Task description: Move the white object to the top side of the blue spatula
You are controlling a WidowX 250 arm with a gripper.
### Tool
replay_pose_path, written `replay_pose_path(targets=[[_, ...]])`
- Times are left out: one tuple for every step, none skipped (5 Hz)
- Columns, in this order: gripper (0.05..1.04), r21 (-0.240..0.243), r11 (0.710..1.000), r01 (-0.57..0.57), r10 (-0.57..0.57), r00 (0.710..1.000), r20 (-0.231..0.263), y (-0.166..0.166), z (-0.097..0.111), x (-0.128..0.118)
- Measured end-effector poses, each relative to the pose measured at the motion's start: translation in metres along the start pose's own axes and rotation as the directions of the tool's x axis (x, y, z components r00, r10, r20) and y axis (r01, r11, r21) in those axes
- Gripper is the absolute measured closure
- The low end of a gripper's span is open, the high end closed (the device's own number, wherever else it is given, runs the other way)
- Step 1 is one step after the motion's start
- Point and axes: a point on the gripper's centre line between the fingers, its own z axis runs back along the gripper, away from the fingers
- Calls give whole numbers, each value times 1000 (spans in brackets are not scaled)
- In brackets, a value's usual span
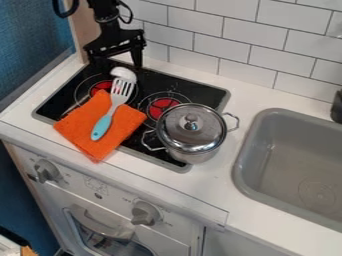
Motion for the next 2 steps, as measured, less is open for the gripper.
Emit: replay_pose_path(targets=[[83,-26,1000,2,-1,1000,28,-4,15,2],[83,-40,999,6,-4,999,53,-7,29,5]])
